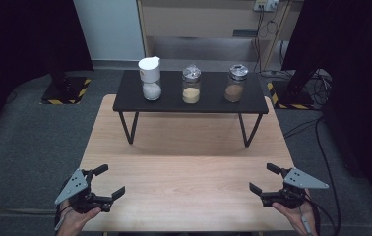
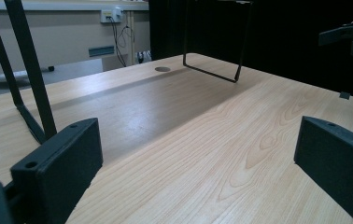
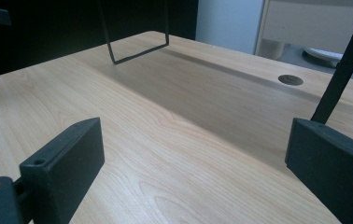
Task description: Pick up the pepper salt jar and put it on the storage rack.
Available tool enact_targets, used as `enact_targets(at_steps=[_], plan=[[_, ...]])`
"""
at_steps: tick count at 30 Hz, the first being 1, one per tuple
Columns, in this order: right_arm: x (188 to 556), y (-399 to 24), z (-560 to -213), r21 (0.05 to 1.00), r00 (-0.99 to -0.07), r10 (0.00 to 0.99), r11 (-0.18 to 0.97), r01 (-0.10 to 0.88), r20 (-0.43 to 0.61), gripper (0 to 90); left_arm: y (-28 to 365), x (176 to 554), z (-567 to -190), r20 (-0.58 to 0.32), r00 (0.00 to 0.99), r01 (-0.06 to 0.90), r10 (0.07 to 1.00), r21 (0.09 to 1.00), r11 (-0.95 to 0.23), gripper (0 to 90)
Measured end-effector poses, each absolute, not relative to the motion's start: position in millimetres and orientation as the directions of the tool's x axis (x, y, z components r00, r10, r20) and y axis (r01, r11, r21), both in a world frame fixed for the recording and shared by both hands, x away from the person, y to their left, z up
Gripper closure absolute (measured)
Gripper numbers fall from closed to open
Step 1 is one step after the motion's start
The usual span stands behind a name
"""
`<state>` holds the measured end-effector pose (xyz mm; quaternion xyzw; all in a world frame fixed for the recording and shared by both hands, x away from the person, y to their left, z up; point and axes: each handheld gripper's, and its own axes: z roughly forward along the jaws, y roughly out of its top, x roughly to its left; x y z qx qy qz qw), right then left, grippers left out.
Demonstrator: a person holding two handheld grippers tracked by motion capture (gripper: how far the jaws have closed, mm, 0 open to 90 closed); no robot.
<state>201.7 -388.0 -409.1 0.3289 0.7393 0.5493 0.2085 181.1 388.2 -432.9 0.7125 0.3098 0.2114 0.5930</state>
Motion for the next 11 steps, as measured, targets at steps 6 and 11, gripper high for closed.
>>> enact_targets(at_steps=[6,11], plan=[[201.7,-387.8,-409.0,0.949,-0.697,0.715,0.181,0.258,0.053,5.1,388.1,180.9,-432.6,-0.066,0.719,0.19,0.692,0.976,-0.105,0.0],[202.0,-388.3,-409.4,0.949,-0.696,0.716,0.177,0.26,0.057,5.1,388.0,180.9,-432.6,-0.066,0.719,0.19,0.692,0.976,-0.105,0.0]])
